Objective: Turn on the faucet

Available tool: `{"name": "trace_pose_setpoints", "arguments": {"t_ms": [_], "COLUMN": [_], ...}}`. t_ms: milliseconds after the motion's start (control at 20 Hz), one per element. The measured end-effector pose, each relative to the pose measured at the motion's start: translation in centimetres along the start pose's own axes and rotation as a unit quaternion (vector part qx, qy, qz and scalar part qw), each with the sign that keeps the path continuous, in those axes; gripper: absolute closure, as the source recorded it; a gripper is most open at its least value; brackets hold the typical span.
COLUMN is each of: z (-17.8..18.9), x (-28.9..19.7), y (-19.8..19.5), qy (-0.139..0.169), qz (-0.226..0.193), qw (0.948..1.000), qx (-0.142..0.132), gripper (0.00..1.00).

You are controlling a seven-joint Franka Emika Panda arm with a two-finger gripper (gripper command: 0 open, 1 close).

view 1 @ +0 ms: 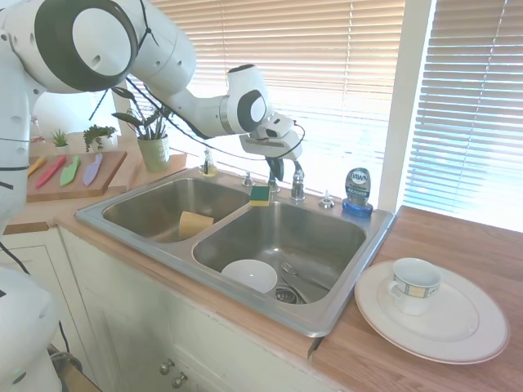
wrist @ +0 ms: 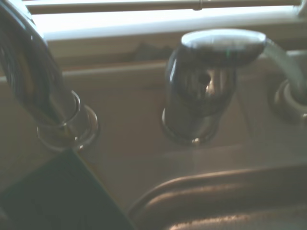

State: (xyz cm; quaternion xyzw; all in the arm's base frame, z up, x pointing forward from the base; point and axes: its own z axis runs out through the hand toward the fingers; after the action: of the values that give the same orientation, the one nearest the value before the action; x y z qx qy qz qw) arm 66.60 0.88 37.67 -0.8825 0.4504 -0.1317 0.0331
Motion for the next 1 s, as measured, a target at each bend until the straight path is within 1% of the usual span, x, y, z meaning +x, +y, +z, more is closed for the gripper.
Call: {"name": "trace_pose_setpoints", "arguments": {"t_ms": [150, 300, 500, 750, 800, 1000], "z": [0.4, -0.3, -2.9, -6.2, -6.6, -6.5], "x": [-0.4, -2.5, -5.9, -9.6, -10.0, -10.5], "y": [1.7, 3.9, 7.6, 12.1, 12.7, 14.4], "qy": [-0.04, -0.065, -0.081, -0.085, -0.085, -0.089], "qz": [0.001, -0.003, -0.01, -0.017, -0.017, -0.009], "qw": [0.9986, 0.9959, 0.994, 0.9936, 0.9936, 0.9932], "qx": [-0.036, -0.063, -0.073, -0.072, -0.072, -0.075], "gripper": [1.0, 1.0, 1.0, 1.0, 0.0, 0.0]}}
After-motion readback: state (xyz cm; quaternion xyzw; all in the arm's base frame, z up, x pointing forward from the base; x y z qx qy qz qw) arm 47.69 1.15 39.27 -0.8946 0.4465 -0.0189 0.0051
